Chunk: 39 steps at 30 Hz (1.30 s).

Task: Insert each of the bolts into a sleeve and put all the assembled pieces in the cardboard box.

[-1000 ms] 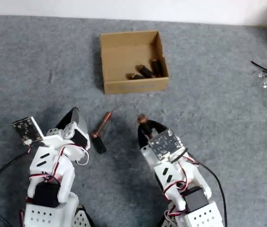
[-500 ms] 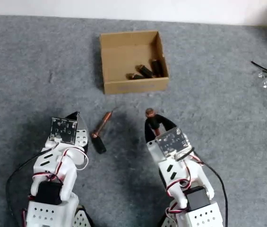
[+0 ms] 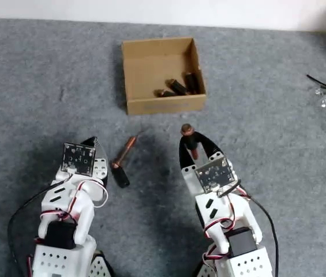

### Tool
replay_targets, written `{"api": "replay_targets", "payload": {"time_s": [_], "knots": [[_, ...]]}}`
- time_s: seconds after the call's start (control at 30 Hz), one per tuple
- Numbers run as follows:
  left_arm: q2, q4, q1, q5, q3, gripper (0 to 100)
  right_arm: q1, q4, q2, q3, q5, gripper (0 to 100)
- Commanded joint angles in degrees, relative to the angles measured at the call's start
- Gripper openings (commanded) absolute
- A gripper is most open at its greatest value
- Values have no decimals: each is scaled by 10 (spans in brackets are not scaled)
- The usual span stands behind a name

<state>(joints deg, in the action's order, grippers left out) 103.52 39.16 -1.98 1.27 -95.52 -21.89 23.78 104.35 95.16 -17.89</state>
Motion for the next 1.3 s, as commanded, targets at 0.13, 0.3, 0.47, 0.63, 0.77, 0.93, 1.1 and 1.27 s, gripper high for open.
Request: {"api": "replay_targets", "payload": {"time_s": [0.13,0.3,0.47,0.63,0.77,0.93,1.1,1.27], "knots": [[1,-57,5,3,-16,6,10,-27,-166,-140,3,5],[0,-59,5,4,-16,6,10,-27,-422,-353,4,5],[0,-60,5,4,-16,6,11,-15,-676,-593,3,5],[0,-60,5,4,-16,7,28,61,-919,-848,4,5],[1,-60,5,4,-16,7,41,148,-1097,-1062,4,5],[1,-61,5,4,-16,7,59,244,-1296,-1320,4,5],[1,-61,5,4,-16,7,73,323,-1470,-1545,4,5],[1,-61,5,4,-16,7,72,389,-1608,-1710,4,5]]}}
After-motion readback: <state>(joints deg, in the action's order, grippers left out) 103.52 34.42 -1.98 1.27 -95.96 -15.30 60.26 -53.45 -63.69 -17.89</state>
